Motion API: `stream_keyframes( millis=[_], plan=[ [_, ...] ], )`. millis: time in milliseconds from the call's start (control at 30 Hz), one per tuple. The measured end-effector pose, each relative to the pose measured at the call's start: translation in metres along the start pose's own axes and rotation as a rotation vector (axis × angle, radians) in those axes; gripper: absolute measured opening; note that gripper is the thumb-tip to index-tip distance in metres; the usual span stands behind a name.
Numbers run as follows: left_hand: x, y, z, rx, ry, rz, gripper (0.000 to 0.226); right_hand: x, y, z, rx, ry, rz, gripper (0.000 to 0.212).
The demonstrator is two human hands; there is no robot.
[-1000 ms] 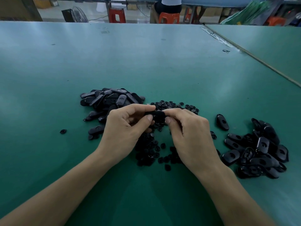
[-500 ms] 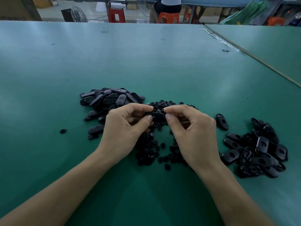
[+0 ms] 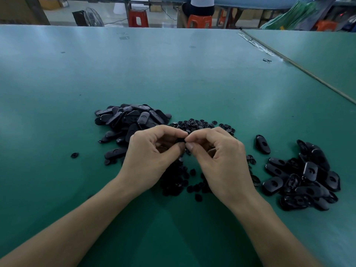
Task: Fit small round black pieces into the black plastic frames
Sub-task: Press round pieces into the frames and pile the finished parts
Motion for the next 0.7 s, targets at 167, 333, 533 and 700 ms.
stream_keyframes(
  millis=[167, 333, 533, 700],
  plan=[
    [0.0002, 0.0000, 0.0005, 0.011, -0.003, 0.002, 0.027, 0.0004, -0.0015, -0.0018, 0.041, -0.029, 0.019, 0.019],
    [-0.0008, -0.0013, -0.0001, 0.001, 0.013, 0.020, 0.027, 0.0007, -0.0001, 0.0001, -0.020, 0.045, -0.002, 0.019],
    [-0.0004, -0.0013, -0.0010, -0.032, 0.011, 0.015, 0.029, 0.0014, 0.0013, 0.0006, 0.003, 0.047, -0.036, 0.017],
    [0.0011, 0.0005, 0.0001, -0.025, 0.000, 0.002, 0.027, 0.0018, 0.0006, 0.0025, -0.019, 0.086, -0.012, 0.023]
  ],
)
Point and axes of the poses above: each hand's wrist, its own x-axis away from the middle knuckle, its own y-axis out of the palm, z = x × y, the point moved 6 cm from there along -x, towards the middle knuckle, and after that the axes turned 11 degrees about z, right-handed, at the moved point
